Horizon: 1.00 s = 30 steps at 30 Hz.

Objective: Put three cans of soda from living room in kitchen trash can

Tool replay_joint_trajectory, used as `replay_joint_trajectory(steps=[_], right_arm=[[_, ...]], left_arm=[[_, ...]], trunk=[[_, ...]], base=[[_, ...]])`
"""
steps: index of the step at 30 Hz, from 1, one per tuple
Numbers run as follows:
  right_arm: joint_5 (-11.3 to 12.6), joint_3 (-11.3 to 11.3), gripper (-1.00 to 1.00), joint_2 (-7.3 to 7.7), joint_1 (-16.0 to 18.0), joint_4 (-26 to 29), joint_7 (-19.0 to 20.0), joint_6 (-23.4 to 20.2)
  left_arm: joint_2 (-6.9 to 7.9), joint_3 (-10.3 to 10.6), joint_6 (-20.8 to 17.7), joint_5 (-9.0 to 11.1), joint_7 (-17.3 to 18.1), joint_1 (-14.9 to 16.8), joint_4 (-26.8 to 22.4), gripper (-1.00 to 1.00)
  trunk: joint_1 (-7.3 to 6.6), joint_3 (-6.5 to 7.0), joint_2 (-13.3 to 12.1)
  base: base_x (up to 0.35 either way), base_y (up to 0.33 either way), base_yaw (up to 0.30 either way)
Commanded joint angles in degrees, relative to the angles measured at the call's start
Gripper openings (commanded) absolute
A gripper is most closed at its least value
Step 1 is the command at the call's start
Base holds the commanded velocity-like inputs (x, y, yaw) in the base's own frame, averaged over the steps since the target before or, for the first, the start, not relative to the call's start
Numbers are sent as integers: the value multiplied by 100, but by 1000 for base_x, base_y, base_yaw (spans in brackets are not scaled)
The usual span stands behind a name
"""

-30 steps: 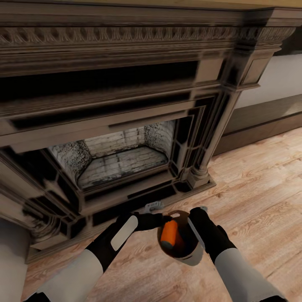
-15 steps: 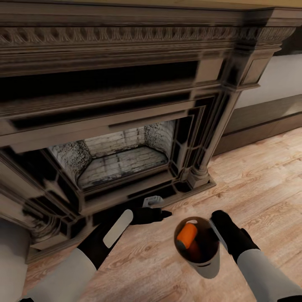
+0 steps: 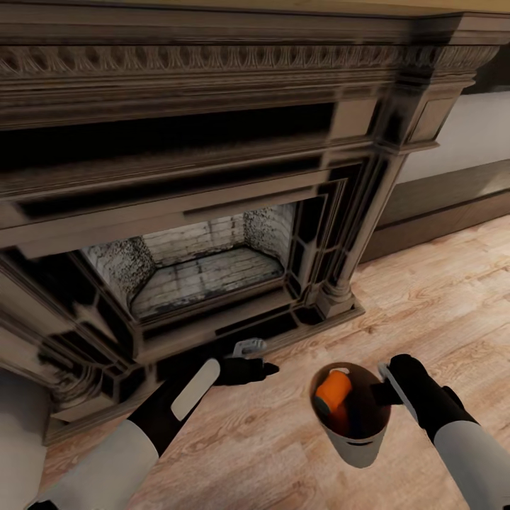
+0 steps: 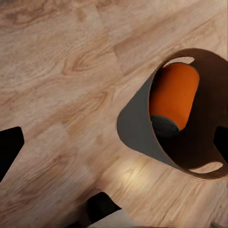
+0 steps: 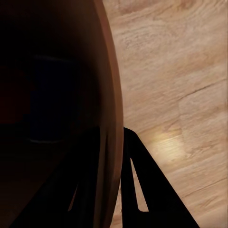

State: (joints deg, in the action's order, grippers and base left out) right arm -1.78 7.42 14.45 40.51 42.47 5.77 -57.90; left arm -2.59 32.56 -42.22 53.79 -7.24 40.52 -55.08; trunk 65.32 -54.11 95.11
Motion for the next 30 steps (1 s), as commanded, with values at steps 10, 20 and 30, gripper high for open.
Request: replay_joint_trajectory(steps=[10, 20, 30], right_arm=[[-6, -49, -100, 86, 1, -1, 266, 535], [-5, -400, -100, 89, 1, -84, 275, 1361], [-7, -402, -100, 35, 1, -380, 263, 1749]], left_arm=[[-50, 39, 372, 0, -650, 6, 860, 100], [-119, 64, 823, -14, -749, 35, 1796, 100], [-108, 68, 900, -127, -1288, 41, 1855, 100]], trunk=[[0, 0, 0], [0, 0, 0], [0, 0, 0]], base=[[0, 0, 0], [0, 0, 0], [0, 0, 0]])
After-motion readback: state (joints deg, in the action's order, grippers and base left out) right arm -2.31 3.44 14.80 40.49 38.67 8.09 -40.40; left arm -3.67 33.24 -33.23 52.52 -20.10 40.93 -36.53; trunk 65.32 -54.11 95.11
